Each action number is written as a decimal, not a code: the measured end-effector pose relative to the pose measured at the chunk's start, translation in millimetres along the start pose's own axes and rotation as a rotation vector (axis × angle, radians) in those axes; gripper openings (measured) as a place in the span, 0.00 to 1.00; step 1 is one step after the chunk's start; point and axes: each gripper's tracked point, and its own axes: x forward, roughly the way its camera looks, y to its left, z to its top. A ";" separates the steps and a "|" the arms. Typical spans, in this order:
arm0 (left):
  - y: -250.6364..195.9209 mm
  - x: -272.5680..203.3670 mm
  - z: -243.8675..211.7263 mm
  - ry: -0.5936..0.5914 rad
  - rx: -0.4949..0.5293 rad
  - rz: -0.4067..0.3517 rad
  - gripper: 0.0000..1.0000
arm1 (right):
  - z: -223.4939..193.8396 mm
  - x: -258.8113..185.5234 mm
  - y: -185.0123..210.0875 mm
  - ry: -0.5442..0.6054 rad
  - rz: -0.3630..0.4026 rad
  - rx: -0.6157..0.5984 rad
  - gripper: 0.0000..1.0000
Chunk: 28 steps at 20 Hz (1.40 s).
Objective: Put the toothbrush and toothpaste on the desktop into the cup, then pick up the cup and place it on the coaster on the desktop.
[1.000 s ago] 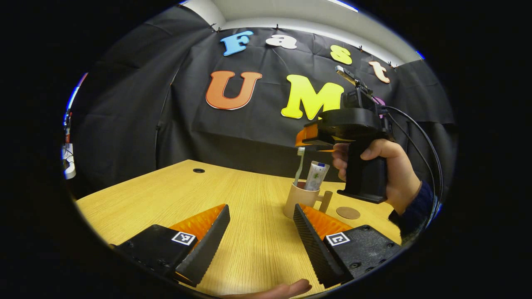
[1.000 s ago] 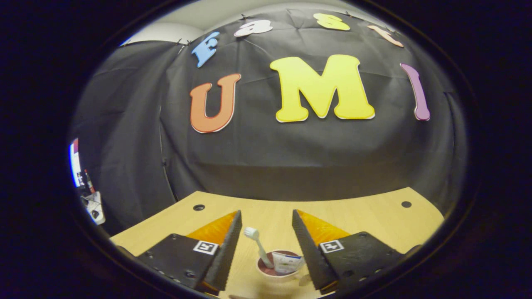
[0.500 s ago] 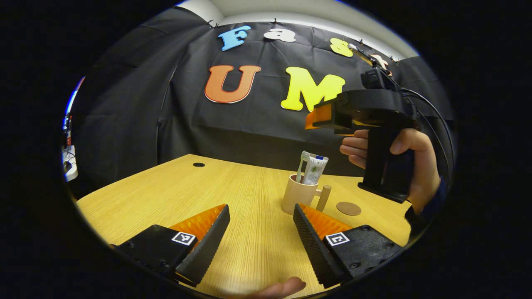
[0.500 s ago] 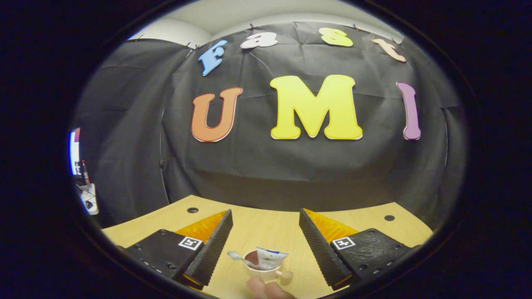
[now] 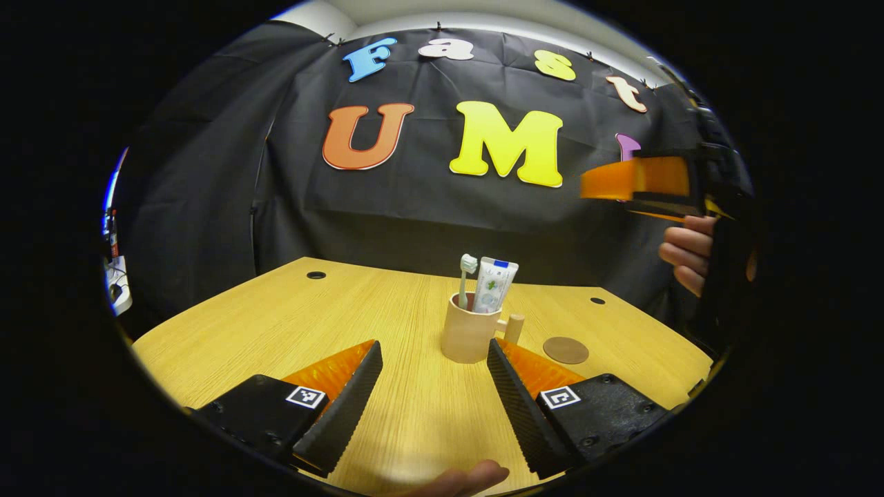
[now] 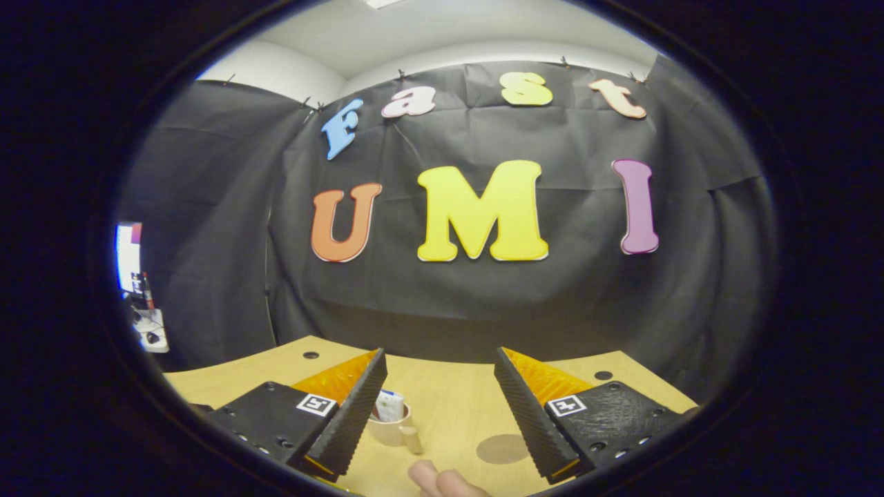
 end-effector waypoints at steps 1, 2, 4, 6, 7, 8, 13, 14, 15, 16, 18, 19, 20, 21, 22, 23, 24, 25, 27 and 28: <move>-4.4 1.2 5.2 -0.001 -0.004 0.006 0.97 | 7.6 -12.6 -11.3 -0.032 -0.001 -0.012 0.95; -8.5 4.3 11.4 -0.003 -0.010 0.013 0.97 | 12.9 -25.4 -25.7 -0.062 -0.015 -0.032 0.95; -17.2 8.6 22.7 -0.007 -0.014 0.027 0.97 | 19.0 -51.2 -53.1 -0.096 -0.054 -0.072 0.95; -26.3 17.1 30.3 0.020 -0.034 0.049 0.96 | 17.9 -73.7 -76.8 -0.100 -0.099 -0.088 0.95; -34.4 21.9 31.0 0.060 -0.052 0.044 0.96 | 16.2 -84.7 -85.4 -0.098 -0.112 -0.087 0.94; -41.8 27.0 34.5 0.102 -0.056 0.047 0.96 | 13.9 -93.2 -92.5 -0.096 -0.125 -0.081 0.94; -60.0 43.6 52.6 0.273 -0.052 0.073 0.95 | 16.1 -135.7 -131.4 -0.122 -0.194 -0.094 0.94; -67.5 46.2 51.8 0.321 -0.063 0.066 0.95 | 19.5 -142.8 -135.6 -0.135 -0.202 -0.093 0.94; -74.7 48.4 48.7 0.382 -0.066 0.055 0.95 | 22.2 -149.6 -138.2 -0.146 -0.202 -0.094 0.95; -75.3 50.1 47.1 0.425 -0.054 0.070 0.94 | 23.6 -154.6 -139.5 -0.155 -0.199 -0.089 0.95; -79.9 56.2 42.4 0.519 -0.079 0.093 0.92 | 25.3 -163.6 -140.5 -0.167 -0.182 -0.081 0.94; -86.5 58.2 36.3 0.578 -0.119 0.090 0.91 | 25.0 -167.9 -141.0 -0.168 -0.176 -0.080 0.95; -92.0 59.2 30.7 0.624 -0.159 0.092 0.89 | 23.3 -169.2 -144.8 -0.166 -0.176 -0.083 0.95; -95.5 62.0 30.3 0.654 -0.191 0.113 0.89 | 23.6 -171.5 -147.9 -0.169 -0.180 -0.091 0.95; -96.7 66.6 32.7 0.677 -0.216 0.140 0.89 | 24.2 -174.2 -150.2 -0.175 -0.185 -0.096 0.95; -92.7 71.4 34.4 0.703 -0.224 0.175 0.89 | 24.9 -176.3 -152.1 -0.180 -0.185 -0.101 0.94; -85.0 75.5 31.0 0.738 -0.228 0.215 0.89 | 25.6 -178.6 -151.7 -0.186 -0.184 -0.104 0.94; -80.2 77.6 24.5 0.773 -0.233 0.258 0.89 | 27.3 -181.0 -153.2 -0.191 -0.187 -0.112 0.95; -77.0 83.3 12.3 0.847 -0.231 0.327 0.89 | 32.8 -184.1 -155.1 -0.212 -0.186 -0.126 0.95; -78.9 84.5 5.5 0.876 -0.241 0.355 0.89 | 34.0 -185.7 -155.3 -0.222 -0.183 -0.128 0.95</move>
